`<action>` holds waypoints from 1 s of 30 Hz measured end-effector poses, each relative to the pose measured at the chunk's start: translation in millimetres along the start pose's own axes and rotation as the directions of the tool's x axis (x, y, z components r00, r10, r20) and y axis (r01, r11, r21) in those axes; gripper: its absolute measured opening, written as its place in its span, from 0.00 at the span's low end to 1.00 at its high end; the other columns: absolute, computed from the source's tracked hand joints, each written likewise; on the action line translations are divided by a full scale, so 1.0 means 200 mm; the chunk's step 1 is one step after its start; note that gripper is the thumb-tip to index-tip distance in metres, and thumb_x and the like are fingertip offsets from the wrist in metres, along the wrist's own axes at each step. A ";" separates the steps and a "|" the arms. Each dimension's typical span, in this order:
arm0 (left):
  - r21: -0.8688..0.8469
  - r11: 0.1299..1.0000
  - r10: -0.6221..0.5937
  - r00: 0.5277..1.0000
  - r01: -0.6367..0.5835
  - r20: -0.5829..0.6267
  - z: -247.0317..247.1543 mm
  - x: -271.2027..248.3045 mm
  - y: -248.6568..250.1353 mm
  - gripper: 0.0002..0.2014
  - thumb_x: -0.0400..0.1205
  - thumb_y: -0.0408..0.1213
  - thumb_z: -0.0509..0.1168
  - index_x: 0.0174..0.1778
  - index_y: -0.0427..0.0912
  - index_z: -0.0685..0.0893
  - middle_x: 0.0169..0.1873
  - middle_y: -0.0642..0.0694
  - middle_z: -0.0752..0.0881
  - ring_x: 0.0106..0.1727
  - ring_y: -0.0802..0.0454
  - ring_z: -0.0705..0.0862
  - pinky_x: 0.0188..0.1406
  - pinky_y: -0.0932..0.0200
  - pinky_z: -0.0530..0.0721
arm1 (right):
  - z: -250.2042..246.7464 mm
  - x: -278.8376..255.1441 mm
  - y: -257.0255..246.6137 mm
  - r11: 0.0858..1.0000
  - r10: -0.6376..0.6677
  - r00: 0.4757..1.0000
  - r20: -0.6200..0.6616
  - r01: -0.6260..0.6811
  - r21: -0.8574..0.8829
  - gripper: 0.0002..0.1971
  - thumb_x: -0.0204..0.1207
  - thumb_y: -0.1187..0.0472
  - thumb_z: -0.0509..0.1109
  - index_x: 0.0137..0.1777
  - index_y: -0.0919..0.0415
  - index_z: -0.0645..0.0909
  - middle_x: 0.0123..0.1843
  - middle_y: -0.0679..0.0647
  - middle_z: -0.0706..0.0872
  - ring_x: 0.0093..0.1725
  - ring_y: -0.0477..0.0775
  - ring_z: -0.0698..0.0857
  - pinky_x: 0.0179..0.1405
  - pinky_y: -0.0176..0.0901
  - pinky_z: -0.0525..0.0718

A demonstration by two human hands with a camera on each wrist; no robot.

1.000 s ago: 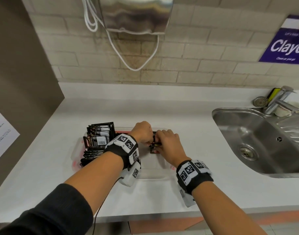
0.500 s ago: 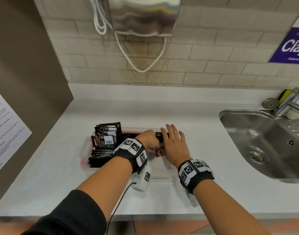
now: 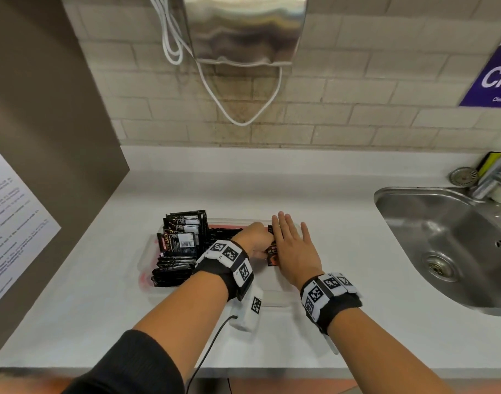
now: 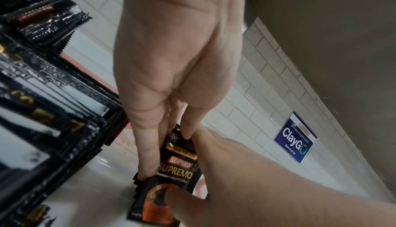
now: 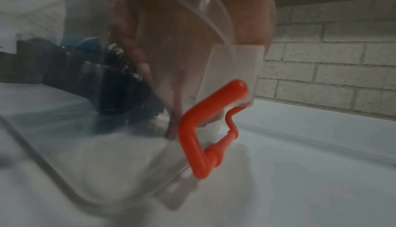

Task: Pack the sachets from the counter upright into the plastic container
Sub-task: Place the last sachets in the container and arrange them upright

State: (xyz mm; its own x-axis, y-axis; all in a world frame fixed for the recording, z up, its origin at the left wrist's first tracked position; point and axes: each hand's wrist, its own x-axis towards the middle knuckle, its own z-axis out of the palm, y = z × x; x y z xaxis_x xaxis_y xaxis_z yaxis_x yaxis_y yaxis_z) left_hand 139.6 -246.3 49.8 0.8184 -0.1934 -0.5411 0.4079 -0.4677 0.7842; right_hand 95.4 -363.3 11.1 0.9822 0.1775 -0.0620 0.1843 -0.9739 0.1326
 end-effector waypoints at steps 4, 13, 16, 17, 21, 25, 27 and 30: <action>-0.063 0.998 -0.030 1.000 0.031 0.003 0.00 -0.01 0.01 0.07 0.85 0.28 0.60 0.49 0.35 0.83 0.51 0.36 0.89 0.57 0.42 0.88 0.64 0.46 0.87 | 0.00 0.00 0.00 1.000 -0.004 1.000 0.011 0.004 -0.016 0.40 0.90 0.54 0.55 0.86 0.66 0.29 0.89 0.63 0.33 0.89 0.62 0.36 0.88 0.61 0.41; -0.428 0.896 -0.082 0.991 0.119 0.103 0.00 -0.06 0.02 0.12 0.79 0.21 0.54 0.52 0.34 0.79 0.47 0.37 0.83 0.50 0.41 0.83 0.57 0.47 0.85 | -0.01 0.00 -0.01 1.000 0.011 0.999 0.036 -0.012 0.019 0.44 0.88 0.48 0.56 0.85 0.67 0.28 0.89 0.65 0.33 0.89 0.63 0.36 0.88 0.62 0.40; -0.514 0.846 -0.081 0.987 0.141 0.137 0.01 -0.07 0.01 0.16 0.81 0.24 0.53 0.62 0.35 0.79 0.55 0.35 0.84 0.53 0.41 0.84 0.58 0.45 0.86 | -0.02 -0.01 -0.01 1.000 0.004 0.999 0.040 -0.004 0.001 0.43 0.88 0.51 0.56 0.85 0.65 0.27 0.89 0.64 0.33 0.88 0.63 0.36 0.88 0.62 0.40; -0.519 0.843 -0.081 0.987 0.143 0.140 0.01 -0.08 0.01 0.16 0.81 0.24 0.53 0.63 0.34 0.78 0.56 0.35 0.84 0.52 0.41 0.84 0.53 0.47 0.87 | -0.02 0.00 -0.01 1.000 0.007 0.999 0.040 -0.006 -0.013 0.42 0.89 0.52 0.55 0.85 0.65 0.27 0.89 0.64 0.32 0.88 0.63 0.36 0.88 0.61 0.40; -0.474 0.870 -0.085 0.989 0.132 0.120 0.02 -0.10 0.03 0.16 0.81 0.25 0.54 0.63 0.35 0.79 0.54 0.36 0.84 0.48 0.43 0.83 0.39 0.51 0.84 | -0.01 0.01 -0.01 0.999 0.027 0.999 0.038 -0.026 -0.036 0.37 0.91 0.57 0.51 0.85 0.66 0.28 0.89 0.63 0.32 0.88 0.62 0.35 0.88 0.60 0.41; -0.444 0.888 -0.077 0.989 0.125 0.124 0.03 -0.12 0.03 0.15 0.79 0.23 0.54 0.57 0.36 0.80 0.45 0.40 0.82 0.42 0.46 0.83 0.31 0.54 0.83 | 0.00 0.02 -0.01 0.999 0.038 0.998 0.048 -0.036 -0.035 0.36 0.90 0.59 0.50 0.86 0.66 0.28 0.89 0.62 0.31 0.88 0.61 0.35 0.88 0.58 0.40; -0.433 0.892 -0.082 0.989 0.129 0.124 0.04 -0.13 0.03 0.14 0.78 0.23 0.53 0.54 0.37 0.80 0.45 0.40 0.82 0.40 0.46 0.82 0.28 0.56 0.83 | 0.00 0.02 0.00 0.999 0.041 0.998 0.049 -0.040 -0.027 0.36 0.90 0.61 0.50 0.86 0.65 0.28 0.89 0.62 0.31 0.88 0.62 0.35 0.88 0.57 0.40; -0.425 0.895 -0.090 0.989 0.133 0.120 0.04 -0.13 0.03 0.14 0.78 0.22 0.54 0.53 0.37 0.80 0.44 0.39 0.82 0.40 0.45 0.82 0.27 0.57 0.83 | 0.00 0.02 0.00 0.999 0.045 0.998 0.049 -0.045 -0.010 0.37 0.90 0.59 0.51 0.86 0.65 0.28 0.89 0.61 0.31 0.88 0.61 0.35 0.88 0.57 0.40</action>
State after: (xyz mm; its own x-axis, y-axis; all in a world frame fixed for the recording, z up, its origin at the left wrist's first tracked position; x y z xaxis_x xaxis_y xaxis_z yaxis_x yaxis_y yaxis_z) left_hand 118.3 -250.2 65.8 0.7238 -0.2522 -0.6422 0.6463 -0.0780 0.7591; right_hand 99.3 -361.9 11.2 0.9864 0.1263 -0.1048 0.1408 -0.9793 0.1451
